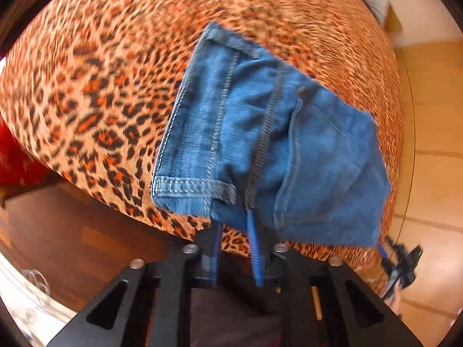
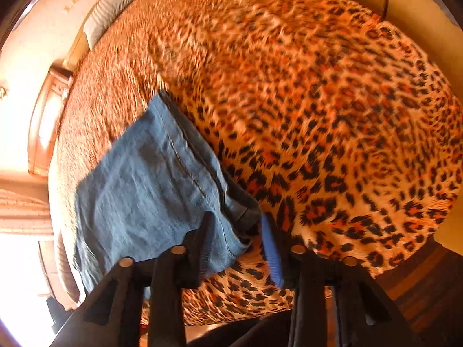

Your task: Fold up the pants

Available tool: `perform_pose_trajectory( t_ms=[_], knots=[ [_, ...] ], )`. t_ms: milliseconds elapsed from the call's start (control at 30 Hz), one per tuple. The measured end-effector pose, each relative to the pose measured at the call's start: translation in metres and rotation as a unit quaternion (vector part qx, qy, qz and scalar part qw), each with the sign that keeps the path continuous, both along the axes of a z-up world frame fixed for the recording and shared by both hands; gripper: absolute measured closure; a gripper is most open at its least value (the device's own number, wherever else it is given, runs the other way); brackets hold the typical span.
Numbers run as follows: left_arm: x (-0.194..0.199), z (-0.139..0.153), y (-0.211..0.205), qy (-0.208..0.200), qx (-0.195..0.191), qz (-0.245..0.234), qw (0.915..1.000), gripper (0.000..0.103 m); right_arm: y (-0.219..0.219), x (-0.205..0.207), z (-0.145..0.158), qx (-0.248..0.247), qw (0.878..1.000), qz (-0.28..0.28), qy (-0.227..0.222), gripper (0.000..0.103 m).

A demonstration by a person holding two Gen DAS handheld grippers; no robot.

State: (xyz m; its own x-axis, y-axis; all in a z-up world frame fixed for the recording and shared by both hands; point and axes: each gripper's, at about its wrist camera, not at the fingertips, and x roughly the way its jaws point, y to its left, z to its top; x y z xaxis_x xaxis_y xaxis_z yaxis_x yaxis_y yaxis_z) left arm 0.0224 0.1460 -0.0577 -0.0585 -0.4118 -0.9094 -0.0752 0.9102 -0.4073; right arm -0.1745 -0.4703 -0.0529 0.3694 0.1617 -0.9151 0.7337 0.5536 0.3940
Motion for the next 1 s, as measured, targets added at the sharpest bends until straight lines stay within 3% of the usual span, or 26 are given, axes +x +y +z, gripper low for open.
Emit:
perform_pose_trajectory(
  t_ms=[33,67,167,267,433,567,733,800,900,1000],
  knots=[
    [0.001,0.009,-0.003,-0.015,0.017,-0.018,0.9996,0.065,-0.006,-0.003,0.005,-0.002,1.000,-0.011,-0.006,0.046],
    [0.004,0.022,-0.016,-0.040,0.043,-0.046,0.9972,0.056,-0.012,-0.005,0.006,-0.004,1.000,-0.017,-0.009,0.044],
    [-0.001,0.056,-0.045,-0.080,0.060,-0.129,0.9866,0.056,-0.017,-0.005,0.007,-0.002,0.999,-0.033,-0.006,0.044],
    [-0.007,0.082,-0.070,-0.093,0.012,-0.177,0.9797,0.054,-0.023,-0.006,0.010,0.013,0.999,-0.041,-0.018,0.042],
    [0.001,0.113,-0.137,-0.140,-0.002,-0.267,0.9536,0.038,-0.008,-0.004,-0.013,0.023,0.999,-0.035,-0.016,0.038],
    [0.026,0.087,-0.243,-0.126,-0.010,-0.344,0.9303,0.039,-0.002,-0.003,-0.029,0.028,0.998,-0.049,-0.023,0.038],
    [0.044,0.065,-0.389,-0.137,0.010,-0.444,0.8857,0.038,0.017,0.002,-0.040,0.037,0.998,-0.018,-0.037,0.038],
    [0.049,0.062,-0.436,-0.139,0.017,-0.464,0.8746,0.037,0.022,0.005,-0.040,0.032,0.998,-0.010,-0.048,0.038],
    [0.058,0.036,-0.504,-0.102,0.013,-0.509,0.8545,0.037,0.025,0.005,-0.040,0.030,0.998,-0.008,-0.059,0.038],
    [0.060,0.006,-0.551,-0.088,0.038,-0.556,0.8254,0.038,0.028,0.002,-0.042,0.041,0.996,-0.009,-0.074,0.037]
  ],
)
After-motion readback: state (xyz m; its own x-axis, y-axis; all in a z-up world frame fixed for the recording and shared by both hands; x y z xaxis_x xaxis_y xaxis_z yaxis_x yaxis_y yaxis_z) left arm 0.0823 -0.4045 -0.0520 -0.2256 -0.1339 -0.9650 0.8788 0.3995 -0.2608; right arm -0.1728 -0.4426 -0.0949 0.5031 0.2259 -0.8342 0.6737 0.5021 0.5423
